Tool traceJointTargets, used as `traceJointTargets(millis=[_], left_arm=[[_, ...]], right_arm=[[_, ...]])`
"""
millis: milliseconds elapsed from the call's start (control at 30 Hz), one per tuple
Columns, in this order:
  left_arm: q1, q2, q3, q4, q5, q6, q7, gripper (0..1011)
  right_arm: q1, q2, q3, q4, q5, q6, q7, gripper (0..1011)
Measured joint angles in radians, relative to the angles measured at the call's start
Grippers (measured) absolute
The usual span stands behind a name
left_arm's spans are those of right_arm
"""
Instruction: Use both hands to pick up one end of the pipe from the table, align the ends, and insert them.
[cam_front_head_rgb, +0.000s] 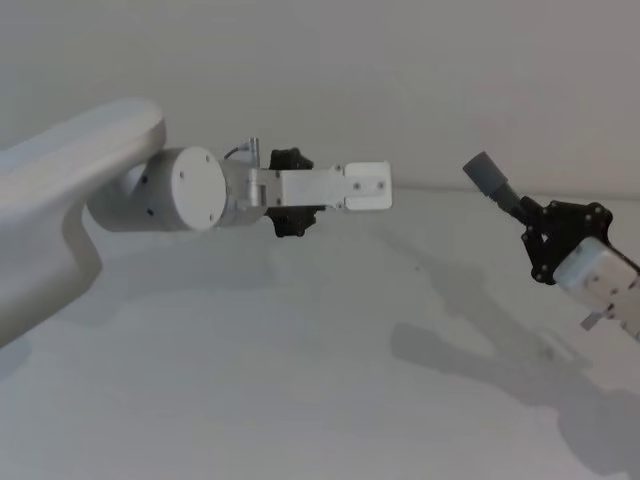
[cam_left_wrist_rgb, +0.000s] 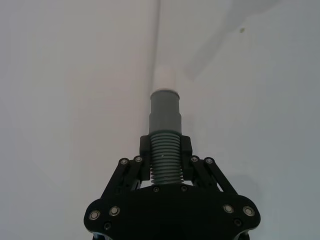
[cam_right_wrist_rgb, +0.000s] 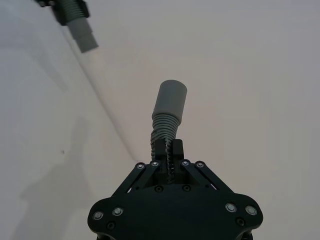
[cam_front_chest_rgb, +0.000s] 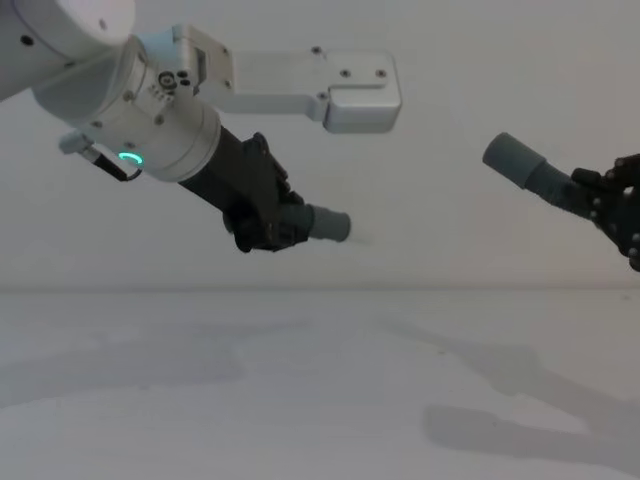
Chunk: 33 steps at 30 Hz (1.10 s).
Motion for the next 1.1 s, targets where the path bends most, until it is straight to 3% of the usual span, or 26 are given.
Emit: traceJointTargets(millis=[300,500,700,1100], left_arm=[[0.004,0.005,0.017,0.027,0.056,-0.163,0.102,317],[0.008,0.001,0.018,0.065,0.074,-0.286,0.163,317],[0.009,-0.006,0.019,0.094,0.083,-0.364,0.197,317],[0.01,-0.013,0.019,0.122,0.092,-0.442,0.232,317]], right_arm=[[0.046,0.029,-0.023,0.074,-0.158,-0.157,-0.072,59],[0.075,0.044,-0.033,0.114,-0.238,-0.212,-0.112,59],[0.099,0.051,-0.038,0.144,-0.287,-0.233,-0.131,59],[0.15,0.053,-0.055,0.189,-0.347,-0.247,-0.145,59]])
